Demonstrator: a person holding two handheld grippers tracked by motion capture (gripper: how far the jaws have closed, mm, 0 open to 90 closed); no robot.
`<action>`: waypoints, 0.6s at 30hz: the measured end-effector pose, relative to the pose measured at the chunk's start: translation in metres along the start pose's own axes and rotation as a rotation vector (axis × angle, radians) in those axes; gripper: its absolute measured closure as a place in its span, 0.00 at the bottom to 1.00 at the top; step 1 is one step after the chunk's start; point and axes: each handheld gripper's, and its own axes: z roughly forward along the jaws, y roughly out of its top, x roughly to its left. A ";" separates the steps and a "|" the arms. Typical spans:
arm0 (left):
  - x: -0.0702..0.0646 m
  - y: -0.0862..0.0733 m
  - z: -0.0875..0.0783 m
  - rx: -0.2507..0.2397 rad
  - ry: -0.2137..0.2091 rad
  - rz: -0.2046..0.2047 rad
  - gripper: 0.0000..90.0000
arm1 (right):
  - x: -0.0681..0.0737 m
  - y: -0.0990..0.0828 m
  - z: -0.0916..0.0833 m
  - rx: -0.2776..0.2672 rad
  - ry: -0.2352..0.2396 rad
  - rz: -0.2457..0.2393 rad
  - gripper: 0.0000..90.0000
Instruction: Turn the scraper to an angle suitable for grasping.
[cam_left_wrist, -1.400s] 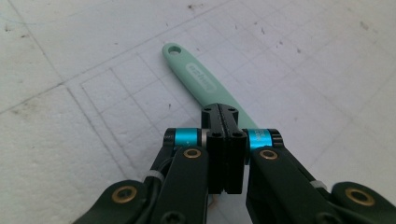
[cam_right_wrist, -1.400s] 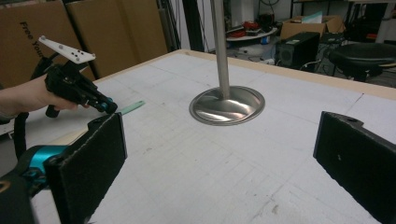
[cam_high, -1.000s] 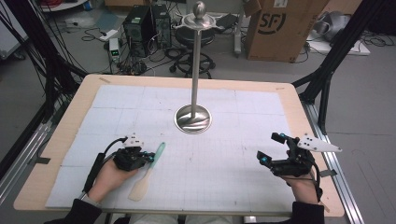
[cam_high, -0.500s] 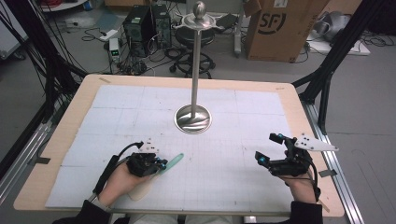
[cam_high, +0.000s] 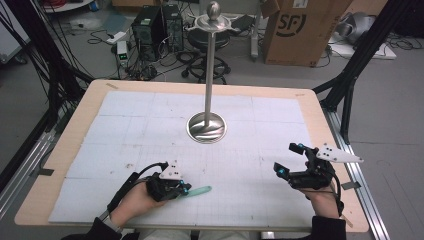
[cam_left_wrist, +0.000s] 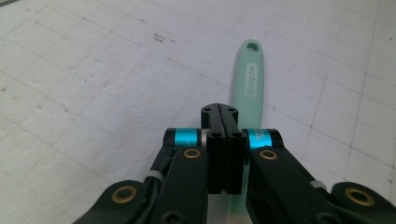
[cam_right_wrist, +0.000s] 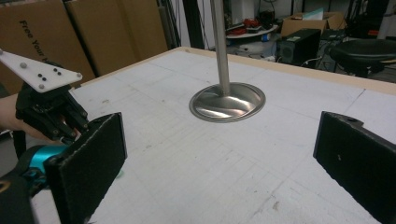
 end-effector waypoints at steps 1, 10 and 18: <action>0.000 0.000 0.000 -0.003 -0.002 0.003 1.00 | 0.000 0.000 0.000 -0.001 -0.001 -0.001 0.02; 0.007 0.001 -0.010 -0.022 -0.025 0.007 1.00 | -0.001 0.000 -0.002 -0.003 -0.003 -0.001 0.02; 0.007 0.008 -0.039 -0.042 -0.064 0.081 0.74 | -0.001 -0.001 -0.004 -0.010 -0.004 0.007 0.02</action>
